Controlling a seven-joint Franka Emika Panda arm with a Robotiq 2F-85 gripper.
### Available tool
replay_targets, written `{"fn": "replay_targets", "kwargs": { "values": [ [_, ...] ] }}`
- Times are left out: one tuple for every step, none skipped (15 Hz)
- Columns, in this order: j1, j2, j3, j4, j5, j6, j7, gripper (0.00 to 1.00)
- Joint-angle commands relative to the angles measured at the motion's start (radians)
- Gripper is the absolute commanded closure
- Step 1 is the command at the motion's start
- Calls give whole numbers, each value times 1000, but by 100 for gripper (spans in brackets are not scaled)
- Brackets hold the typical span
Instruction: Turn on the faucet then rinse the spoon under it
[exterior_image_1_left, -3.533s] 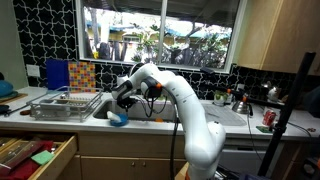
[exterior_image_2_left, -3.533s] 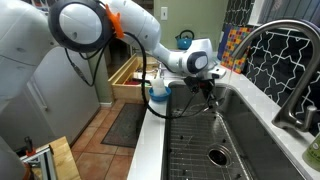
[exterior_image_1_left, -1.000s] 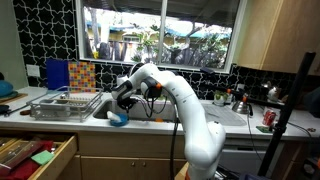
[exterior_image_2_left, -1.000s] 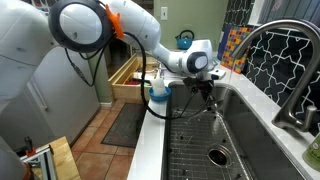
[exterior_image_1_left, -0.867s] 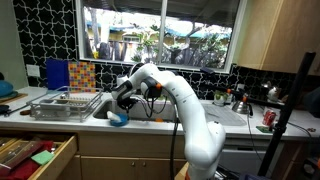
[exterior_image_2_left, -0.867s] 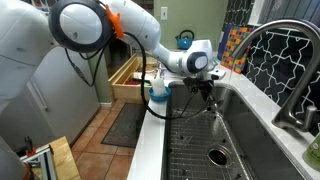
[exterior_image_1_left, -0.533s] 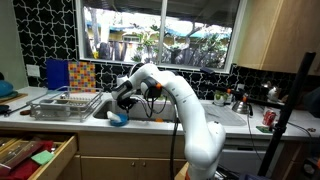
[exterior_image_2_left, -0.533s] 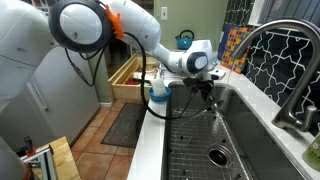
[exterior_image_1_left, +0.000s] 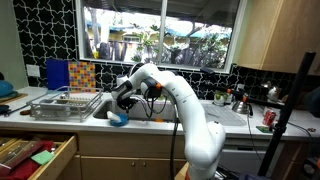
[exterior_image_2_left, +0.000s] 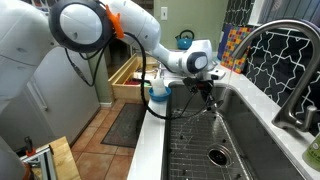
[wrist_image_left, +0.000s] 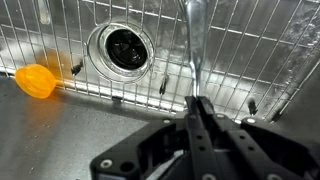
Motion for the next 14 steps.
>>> {"fn": "replay_targets", "kwargs": {
  "values": [
    [-1, -4, 6, 3, -10, -40, -2, 98],
    [-2, -7, 9, 2, -8, -50, -8, 98],
    [-5, -10, 14, 0, -5, -65, -17, 98],
    [-8, -12, 19, 1, -3, -86, -30, 98],
    [-11, -15, 22, 3, -3, -106, -45, 98],
    [-14, -18, 26, 4, -3, -126, -58, 98],
    [-17, -22, 29, 7, -6, -148, -78, 98],
    [-23, -26, 33, 12, -10, -168, -109, 98],
    [-29, -30, 38, 20, -9, -200, -136, 98],
    [-37, -35, 44, 28, -11, -228, -178, 98],
    [-45, -42, 49, 38, -13, -260, -218, 98],
    [-56, -49, 57, 47, -14, -294, -268, 98],
    [-79, -62, 80, 56, 7, -342, -347, 98],
    [-93, -65, 90, 71, 10, -377, -402, 98]
  ]
}}
